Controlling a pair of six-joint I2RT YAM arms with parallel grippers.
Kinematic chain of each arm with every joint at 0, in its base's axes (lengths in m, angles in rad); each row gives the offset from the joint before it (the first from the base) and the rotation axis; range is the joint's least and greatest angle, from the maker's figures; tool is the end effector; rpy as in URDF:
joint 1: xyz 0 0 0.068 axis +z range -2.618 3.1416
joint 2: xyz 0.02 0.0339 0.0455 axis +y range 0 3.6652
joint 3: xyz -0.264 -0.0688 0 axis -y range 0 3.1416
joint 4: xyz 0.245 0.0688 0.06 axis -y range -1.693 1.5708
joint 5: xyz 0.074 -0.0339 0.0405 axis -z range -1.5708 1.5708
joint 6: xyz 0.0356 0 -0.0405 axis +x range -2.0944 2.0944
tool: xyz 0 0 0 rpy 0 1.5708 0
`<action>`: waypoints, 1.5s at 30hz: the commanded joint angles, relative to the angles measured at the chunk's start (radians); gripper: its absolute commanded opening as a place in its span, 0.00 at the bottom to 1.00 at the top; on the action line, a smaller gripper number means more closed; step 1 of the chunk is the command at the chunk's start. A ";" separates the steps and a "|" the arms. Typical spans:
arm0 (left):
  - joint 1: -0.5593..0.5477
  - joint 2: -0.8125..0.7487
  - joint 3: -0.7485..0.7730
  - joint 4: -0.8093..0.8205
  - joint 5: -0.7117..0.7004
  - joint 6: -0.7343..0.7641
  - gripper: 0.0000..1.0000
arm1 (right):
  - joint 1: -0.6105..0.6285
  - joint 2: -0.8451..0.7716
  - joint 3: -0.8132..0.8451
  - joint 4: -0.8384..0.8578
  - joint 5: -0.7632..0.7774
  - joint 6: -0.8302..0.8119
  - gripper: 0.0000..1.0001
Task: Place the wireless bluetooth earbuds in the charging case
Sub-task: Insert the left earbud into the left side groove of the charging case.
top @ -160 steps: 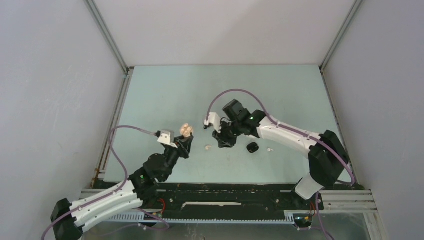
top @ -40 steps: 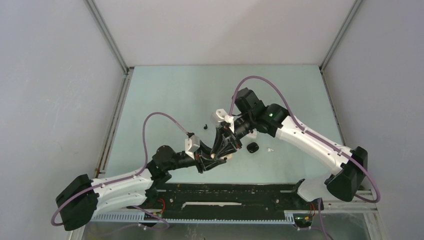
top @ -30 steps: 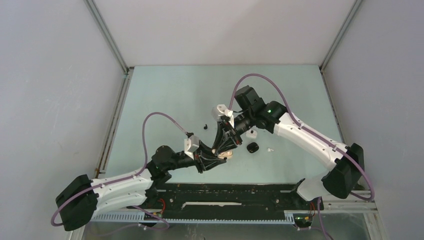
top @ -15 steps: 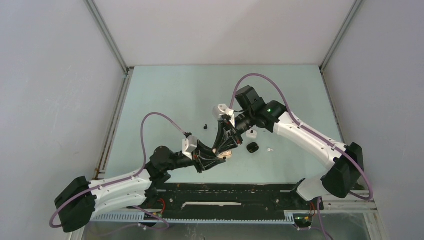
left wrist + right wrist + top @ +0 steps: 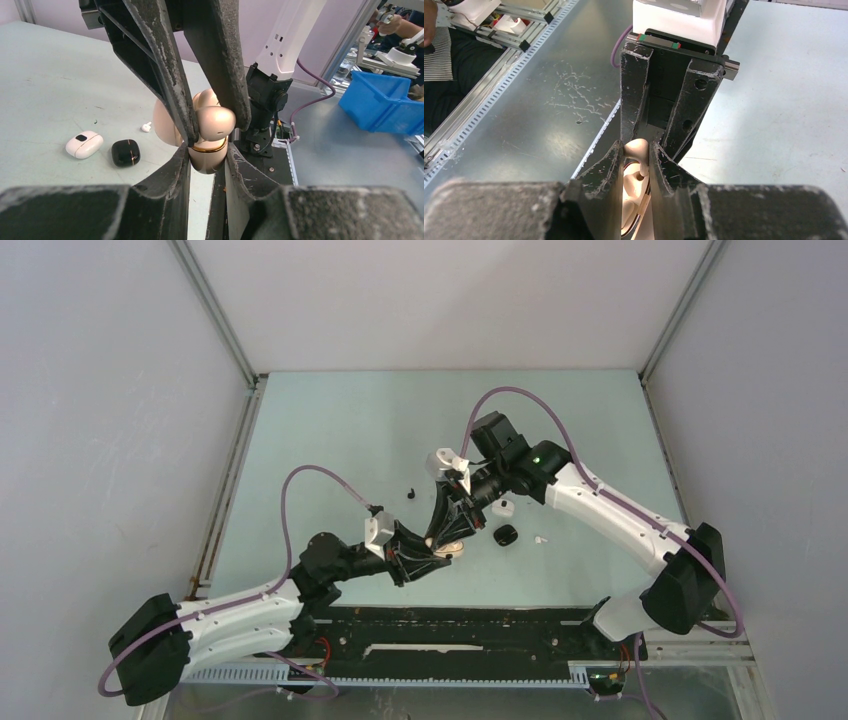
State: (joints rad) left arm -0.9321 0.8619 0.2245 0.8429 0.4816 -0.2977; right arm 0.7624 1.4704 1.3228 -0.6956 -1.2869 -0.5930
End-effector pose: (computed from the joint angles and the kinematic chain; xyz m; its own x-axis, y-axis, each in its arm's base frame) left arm 0.0965 -0.1576 0.2379 -0.1717 -0.2048 -0.9636 0.9744 0.1090 -0.1968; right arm 0.1937 0.2323 0.3368 -0.0817 -0.2945 -0.9522 -0.8451 -0.4859 0.2228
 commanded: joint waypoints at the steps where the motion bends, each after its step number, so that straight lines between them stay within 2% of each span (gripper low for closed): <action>1: -0.001 -0.024 -0.001 0.067 -0.015 0.000 0.00 | -0.004 0.008 0.005 -0.036 -0.037 -0.022 0.03; 11: 0.001 -0.027 0.001 0.066 -0.012 0.002 0.00 | -0.006 0.016 0.005 -0.078 -0.023 -0.073 0.03; 21: 0.001 -0.034 0.001 0.067 -0.015 0.001 0.00 | 0.010 0.027 0.006 -0.036 0.011 -0.039 0.05; 34: 0.001 -0.063 -0.011 0.067 -0.026 0.005 0.00 | 0.019 0.047 0.005 -0.055 0.076 -0.081 0.08; 45: 0.001 -0.081 -0.026 0.067 -0.037 0.009 0.00 | -0.004 0.036 0.005 -0.070 0.069 -0.101 0.20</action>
State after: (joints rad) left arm -0.9329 0.8169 0.1921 0.7979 0.4492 -0.2962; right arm 0.7723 1.5036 1.3228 -0.7410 -1.2533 -0.6666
